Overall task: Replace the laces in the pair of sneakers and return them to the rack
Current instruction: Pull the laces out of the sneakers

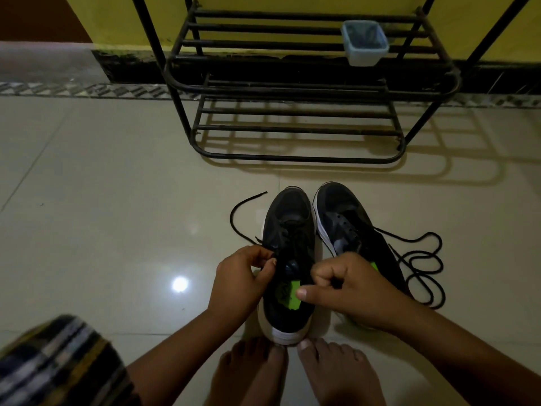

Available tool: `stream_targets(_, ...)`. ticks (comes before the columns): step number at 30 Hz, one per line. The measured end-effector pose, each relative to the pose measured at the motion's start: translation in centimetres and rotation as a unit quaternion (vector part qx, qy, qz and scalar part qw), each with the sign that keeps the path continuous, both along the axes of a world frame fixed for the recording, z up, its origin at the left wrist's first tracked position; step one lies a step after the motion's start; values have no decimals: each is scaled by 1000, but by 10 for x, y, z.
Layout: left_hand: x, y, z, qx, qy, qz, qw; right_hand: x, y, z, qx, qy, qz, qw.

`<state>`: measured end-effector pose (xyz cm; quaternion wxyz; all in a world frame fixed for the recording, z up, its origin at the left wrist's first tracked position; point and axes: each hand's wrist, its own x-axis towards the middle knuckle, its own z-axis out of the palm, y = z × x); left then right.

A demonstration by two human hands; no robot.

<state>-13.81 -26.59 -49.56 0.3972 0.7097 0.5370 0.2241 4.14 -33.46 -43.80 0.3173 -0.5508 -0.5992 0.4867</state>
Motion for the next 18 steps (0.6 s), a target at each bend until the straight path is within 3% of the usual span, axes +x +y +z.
stream_targets(4, 1, 1, 0, -20, -10, 3, 1000, 12, 14, 17, 73, 120, -185, 973)
stream_targets(8, 2, 2, 1, -18, -7, -1, 1000, 30, 21, 23, 10, 224, -342, 913)
stream_targets(15, 3, 2, 1, -32, -27, 1, 999, 24, 30, 33, -2, 295, -383, 875)
stream_targets(18, 2, 2, -1, -33, -33, 2, 999, 25, 31, 37, -39, 313, -331, 889)
